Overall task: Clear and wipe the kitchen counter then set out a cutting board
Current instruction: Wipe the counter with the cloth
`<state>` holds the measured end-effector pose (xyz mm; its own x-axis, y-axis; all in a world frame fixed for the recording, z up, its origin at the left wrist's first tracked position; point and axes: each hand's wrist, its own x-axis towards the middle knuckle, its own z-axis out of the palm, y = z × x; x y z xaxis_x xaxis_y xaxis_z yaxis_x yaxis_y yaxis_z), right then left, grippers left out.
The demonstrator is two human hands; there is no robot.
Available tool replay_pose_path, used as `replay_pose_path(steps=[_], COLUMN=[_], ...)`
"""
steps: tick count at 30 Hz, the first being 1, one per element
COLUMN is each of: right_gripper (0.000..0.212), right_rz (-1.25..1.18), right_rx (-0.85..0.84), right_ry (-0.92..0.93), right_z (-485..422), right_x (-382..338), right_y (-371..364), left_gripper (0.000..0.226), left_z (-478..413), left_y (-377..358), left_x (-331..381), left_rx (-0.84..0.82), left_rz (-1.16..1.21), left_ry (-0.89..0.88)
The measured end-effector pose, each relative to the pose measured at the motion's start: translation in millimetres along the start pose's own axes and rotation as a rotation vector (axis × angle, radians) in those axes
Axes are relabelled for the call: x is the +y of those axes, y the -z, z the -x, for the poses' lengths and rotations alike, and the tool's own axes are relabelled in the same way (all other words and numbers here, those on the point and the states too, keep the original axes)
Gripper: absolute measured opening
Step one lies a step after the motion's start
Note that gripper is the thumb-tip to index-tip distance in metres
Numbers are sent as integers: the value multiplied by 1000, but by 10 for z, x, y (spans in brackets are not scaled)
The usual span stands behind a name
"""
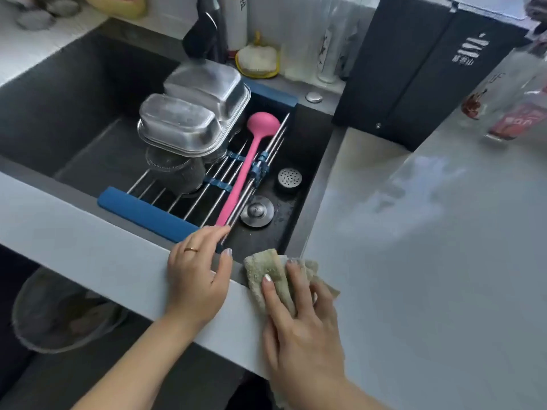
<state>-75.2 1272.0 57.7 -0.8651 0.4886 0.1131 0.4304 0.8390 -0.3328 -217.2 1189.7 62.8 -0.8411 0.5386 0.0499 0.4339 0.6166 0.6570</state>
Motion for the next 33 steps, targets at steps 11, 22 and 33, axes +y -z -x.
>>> replay_pose_path(steps=[11, 22, 33], right_gripper=[53, 38, 40], right_rz=[85, 38, 178], right_rx=[113, 47, 263], right_ry=[-208, -45, -843], right_z=[76, -54, 926], right_x=[-225, -41, 2532], right_y=[-25, 91, 1018], left_gripper=[54, 61, 66], left_z=[145, 248, 445], left_y=[215, 29, -939], left_x=[-262, 31, 1135], left_rx=[68, -94, -296], left_rz=[118, 5, -179], left_ry=[-25, -108, -224])
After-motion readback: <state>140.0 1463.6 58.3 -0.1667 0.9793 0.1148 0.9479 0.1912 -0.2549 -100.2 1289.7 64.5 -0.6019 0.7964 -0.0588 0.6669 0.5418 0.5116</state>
